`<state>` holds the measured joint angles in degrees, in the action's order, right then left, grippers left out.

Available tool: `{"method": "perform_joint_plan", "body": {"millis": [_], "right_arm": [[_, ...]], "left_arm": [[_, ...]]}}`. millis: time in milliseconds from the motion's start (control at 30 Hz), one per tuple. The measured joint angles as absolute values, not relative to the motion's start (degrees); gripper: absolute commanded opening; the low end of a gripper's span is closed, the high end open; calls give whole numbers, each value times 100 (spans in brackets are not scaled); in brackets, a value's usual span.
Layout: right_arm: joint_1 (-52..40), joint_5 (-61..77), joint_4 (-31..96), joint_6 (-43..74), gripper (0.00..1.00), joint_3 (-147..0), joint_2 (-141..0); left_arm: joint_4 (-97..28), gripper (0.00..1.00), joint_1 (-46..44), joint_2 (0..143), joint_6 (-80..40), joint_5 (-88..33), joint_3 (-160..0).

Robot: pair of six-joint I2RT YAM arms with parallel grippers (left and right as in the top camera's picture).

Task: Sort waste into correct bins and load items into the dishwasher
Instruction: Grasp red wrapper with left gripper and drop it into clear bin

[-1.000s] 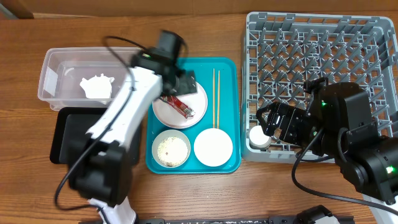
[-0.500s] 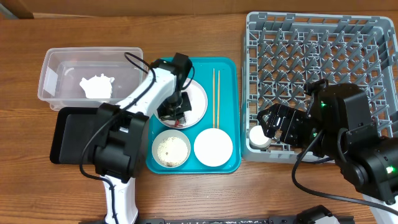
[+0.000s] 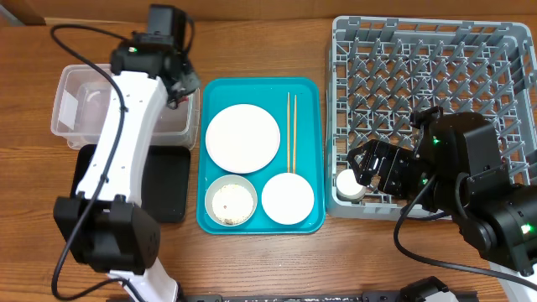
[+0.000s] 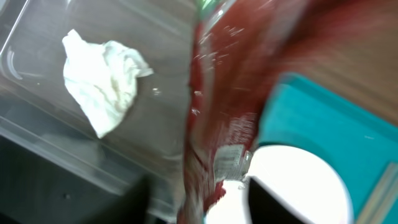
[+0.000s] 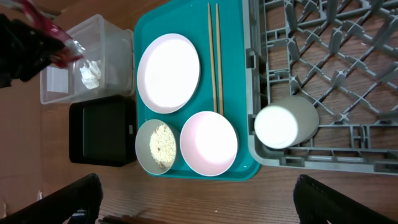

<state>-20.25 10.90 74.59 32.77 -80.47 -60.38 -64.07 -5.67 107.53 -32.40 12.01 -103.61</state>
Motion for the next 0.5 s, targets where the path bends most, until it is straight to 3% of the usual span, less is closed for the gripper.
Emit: {"method": "perform_joint_plan", "body": {"millis": [167, 333, 500], "right_arm": [[-2025, 1090, 7459, 3277, 100, -8047, -6038], [-2025, 1087, 7459, 3280, 100, -8047, -6038], [-2025, 1085, 7505, 3282, 100, -8047, -6038]], "left_arm": [[-6681, 68, -454, 11194, -2899, 1083, -10300], [-7290, 64, -766, 11026, -2672, 768, -10274], [-8053, 63, -1756, 10530, -2705, 620, -10274]]}}
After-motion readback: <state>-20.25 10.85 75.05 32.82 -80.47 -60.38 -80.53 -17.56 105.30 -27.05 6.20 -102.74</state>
